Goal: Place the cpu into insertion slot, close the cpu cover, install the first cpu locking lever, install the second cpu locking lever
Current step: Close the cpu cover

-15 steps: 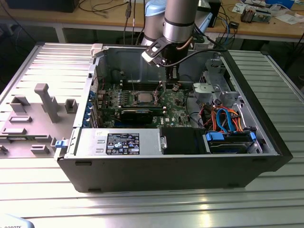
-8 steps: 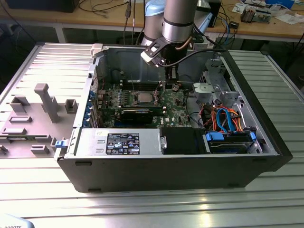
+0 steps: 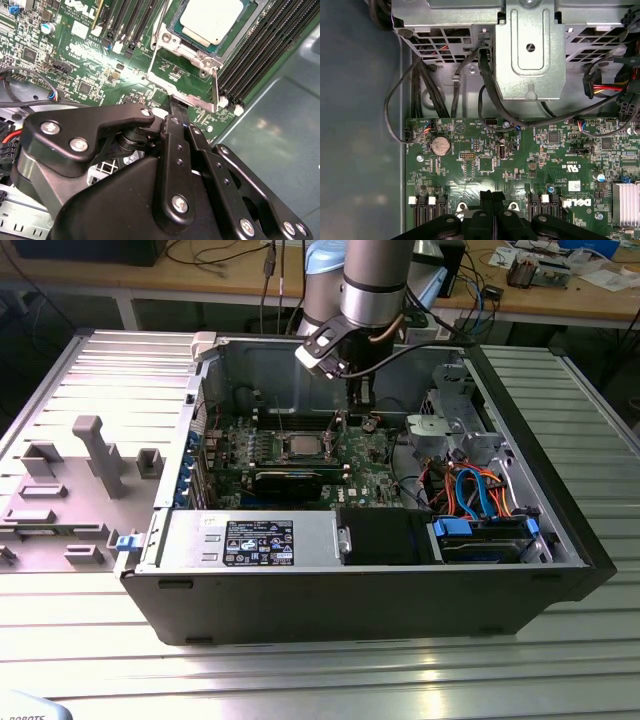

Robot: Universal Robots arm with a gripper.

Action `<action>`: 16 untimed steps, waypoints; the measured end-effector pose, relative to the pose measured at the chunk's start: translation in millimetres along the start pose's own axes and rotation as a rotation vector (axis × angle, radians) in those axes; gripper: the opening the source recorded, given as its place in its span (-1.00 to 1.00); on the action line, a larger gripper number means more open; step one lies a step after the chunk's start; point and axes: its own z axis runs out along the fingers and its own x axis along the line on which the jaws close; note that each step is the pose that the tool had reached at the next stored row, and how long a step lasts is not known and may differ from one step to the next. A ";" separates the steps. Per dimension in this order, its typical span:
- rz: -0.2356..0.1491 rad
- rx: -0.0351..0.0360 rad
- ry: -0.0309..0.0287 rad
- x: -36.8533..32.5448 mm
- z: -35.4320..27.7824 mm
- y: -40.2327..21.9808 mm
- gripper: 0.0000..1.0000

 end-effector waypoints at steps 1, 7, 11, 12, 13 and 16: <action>0.000 0.0000 -0.0001 0.0 0.0 -0.4 -0.79; 0.000 0.0000 -0.0001 0.0 -0.1 -2.8 -0.79; 0.000 0.0000 -0.0001 0.0 -0.1 -4.7 -0.79; 0.000 0.0000 -0.0001 0.0 -0.1 -5.0 -0.79; 0.000 0.0000 0.0000 0.0 -0.1 -5.4 -0.79; 0.000 0.0000 0.0000 -0.1 -0.1 -7.1 -0.79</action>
